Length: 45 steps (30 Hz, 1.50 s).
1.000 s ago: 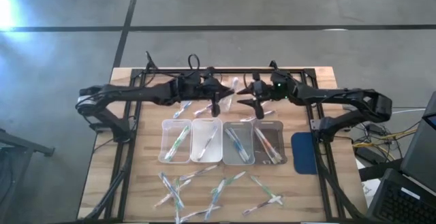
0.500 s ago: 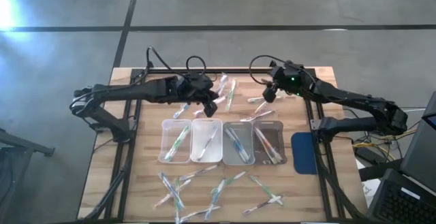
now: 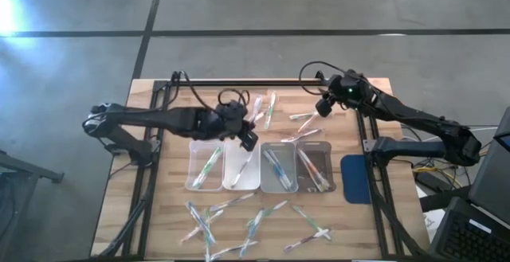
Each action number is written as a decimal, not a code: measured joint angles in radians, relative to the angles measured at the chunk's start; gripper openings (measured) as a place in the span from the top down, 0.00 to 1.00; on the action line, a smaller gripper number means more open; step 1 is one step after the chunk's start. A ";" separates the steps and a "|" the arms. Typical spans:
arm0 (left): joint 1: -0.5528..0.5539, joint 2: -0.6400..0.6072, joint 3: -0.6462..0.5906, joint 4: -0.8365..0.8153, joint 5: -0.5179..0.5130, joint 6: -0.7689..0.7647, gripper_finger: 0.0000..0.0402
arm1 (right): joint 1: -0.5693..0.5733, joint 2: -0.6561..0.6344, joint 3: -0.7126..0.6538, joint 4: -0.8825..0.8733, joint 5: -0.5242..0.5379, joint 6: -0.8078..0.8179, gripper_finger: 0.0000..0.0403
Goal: Pick & Place Toothbrushes
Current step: Put the purple toothbrush into the white bin
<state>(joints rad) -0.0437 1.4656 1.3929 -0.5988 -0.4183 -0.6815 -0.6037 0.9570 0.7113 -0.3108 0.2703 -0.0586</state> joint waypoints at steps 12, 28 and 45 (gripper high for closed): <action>-0.114 0.090 -0.004 -0.116 -0.026 -0.253 0.95 | 0.001 0.014 -0.002 -0.008 -0.009 0.012 0.72; -0.119 0.223 -0.005 -0.148 0.117 -0.276 0.95 | 0.001 0.014 -0.003 -0.008 -0.013 0.015 0.73; -0.122 0.298 -0.006 -0.250 0.224 -0.392 0.95 | 0.001 0.014 -0.007 -0.007 -0.013 0.022 0.68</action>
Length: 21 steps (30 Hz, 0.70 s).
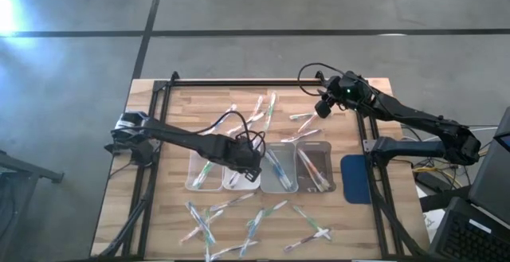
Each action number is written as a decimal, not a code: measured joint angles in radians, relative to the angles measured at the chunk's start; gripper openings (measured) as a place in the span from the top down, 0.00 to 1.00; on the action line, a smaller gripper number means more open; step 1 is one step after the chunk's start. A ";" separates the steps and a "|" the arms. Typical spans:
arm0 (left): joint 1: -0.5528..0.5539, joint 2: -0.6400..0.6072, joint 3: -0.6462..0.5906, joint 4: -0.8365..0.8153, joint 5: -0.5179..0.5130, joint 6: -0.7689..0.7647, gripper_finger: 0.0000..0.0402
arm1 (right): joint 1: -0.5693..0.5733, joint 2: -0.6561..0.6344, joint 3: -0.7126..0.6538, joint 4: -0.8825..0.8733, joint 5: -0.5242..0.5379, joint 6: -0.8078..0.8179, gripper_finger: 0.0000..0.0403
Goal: Pick & Place Toothbrushes
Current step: Put the purple toothbrush into the white bin
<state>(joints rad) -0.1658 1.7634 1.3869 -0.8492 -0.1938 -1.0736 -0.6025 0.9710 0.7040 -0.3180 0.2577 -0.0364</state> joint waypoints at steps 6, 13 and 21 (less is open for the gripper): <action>0.000 0.008 0.000 -0.006 0.002 -0.013 0.95 | 0.000 0.000 0.000 0.000 0.000 0.000 0.72; 0.003 0.058 -0.001 -0.008 0.031 -0.017 0.95 | 0.000 0.000 0.000 0.000 -0.004 0.000 0.77; 0.011 0.089 -0.002 -0.008 0.045 -0.028 0.95 | 0.000 0.000 0.000 0.000 -0.004 0.000 0.79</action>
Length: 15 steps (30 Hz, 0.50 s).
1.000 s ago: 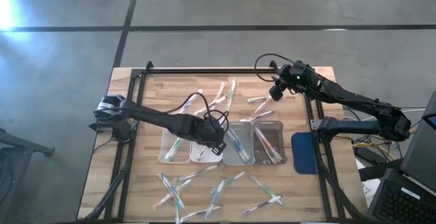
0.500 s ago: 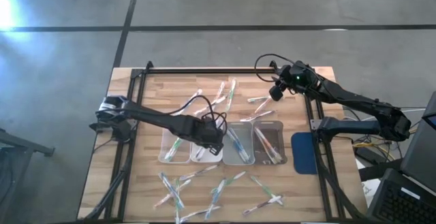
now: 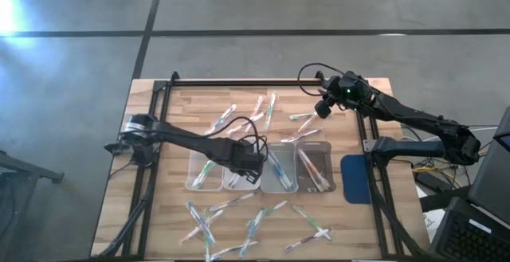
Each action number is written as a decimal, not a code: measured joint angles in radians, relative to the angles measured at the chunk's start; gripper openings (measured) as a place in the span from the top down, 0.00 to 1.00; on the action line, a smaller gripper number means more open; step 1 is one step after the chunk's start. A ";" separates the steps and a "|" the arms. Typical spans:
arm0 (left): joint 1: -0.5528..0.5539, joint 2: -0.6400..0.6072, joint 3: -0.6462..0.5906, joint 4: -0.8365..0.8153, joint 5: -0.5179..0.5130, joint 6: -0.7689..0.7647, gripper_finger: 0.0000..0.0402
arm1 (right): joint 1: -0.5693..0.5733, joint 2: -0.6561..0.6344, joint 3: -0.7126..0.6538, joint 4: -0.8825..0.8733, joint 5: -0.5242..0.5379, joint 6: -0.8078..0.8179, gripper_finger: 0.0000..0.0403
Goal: Pick & Place Toothbrushes
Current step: Put the purple toothbrush into the white bin
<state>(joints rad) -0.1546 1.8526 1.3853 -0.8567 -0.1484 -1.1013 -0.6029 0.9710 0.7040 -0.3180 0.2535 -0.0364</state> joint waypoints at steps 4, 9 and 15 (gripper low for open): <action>0.005 0.015 0.000 0.001 0.008 -0.007 0.95 | 0.000 0.000 0.000 0.000 0.000 0.004 0.80; 0.011 0.021 0.000 0.003 0.020 -0.007 0.95 | 0.000 0.000 0.000 0.000 0.000 0.004 0.77; 0.016 0.022 0.000 0.004 0.020 -0.005 0.87 | 0.000 0.000 0.000 0.000 0.000 0.004 0.73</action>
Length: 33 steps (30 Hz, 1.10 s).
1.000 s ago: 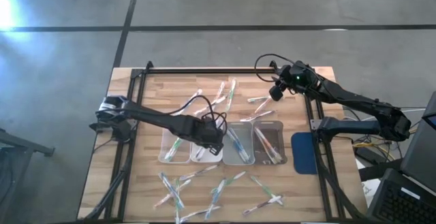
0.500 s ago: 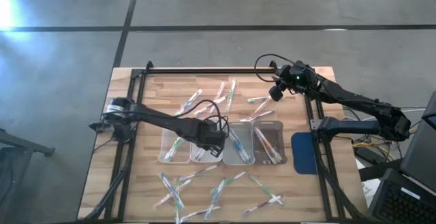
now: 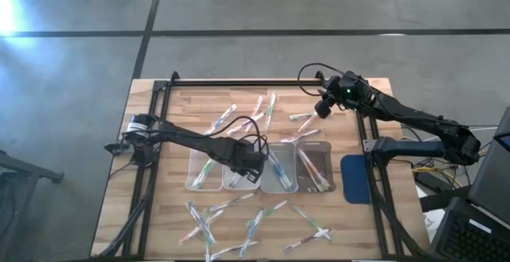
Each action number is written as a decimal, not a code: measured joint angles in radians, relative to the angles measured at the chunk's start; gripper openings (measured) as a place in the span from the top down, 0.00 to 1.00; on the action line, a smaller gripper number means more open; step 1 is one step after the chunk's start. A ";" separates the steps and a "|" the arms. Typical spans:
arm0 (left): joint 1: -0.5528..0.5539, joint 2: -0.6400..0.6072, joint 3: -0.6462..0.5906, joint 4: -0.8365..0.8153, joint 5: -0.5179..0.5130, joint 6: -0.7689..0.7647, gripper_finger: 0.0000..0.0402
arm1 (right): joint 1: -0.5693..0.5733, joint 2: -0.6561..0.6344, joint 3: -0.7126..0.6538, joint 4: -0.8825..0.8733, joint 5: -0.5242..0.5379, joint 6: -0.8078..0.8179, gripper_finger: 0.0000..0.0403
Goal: Pick & Place Toothbrushes
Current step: Put the purple toothbrush into the white bin, then put the green toothbrush into the transparent bin
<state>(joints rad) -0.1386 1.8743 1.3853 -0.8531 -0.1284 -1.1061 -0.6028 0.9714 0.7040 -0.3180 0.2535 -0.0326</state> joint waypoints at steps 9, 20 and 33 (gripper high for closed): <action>0.003 -0.006 0.000 0.000 0.016 0.016 0.73 | 0.000 0.000 -0.001 0.000 0.000 0.000 0.69; 0.016 -0.118 0.018 -0.019 0.022 0.100 0.69 | 0.000 0.000 -0.001 0.000 0.000 0.000 0.66; 0.088 -0.236 0.018 -0.019 -0.166 0.276 0.69 | 0.000 0.000 -0.001 0.007 0.000 0.000 0.75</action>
<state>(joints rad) -0.0510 1.6381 1.4033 -0.8719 -0.2947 -0.8298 -0.6025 0.9714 0.7029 -0.3105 0.2537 -0.0330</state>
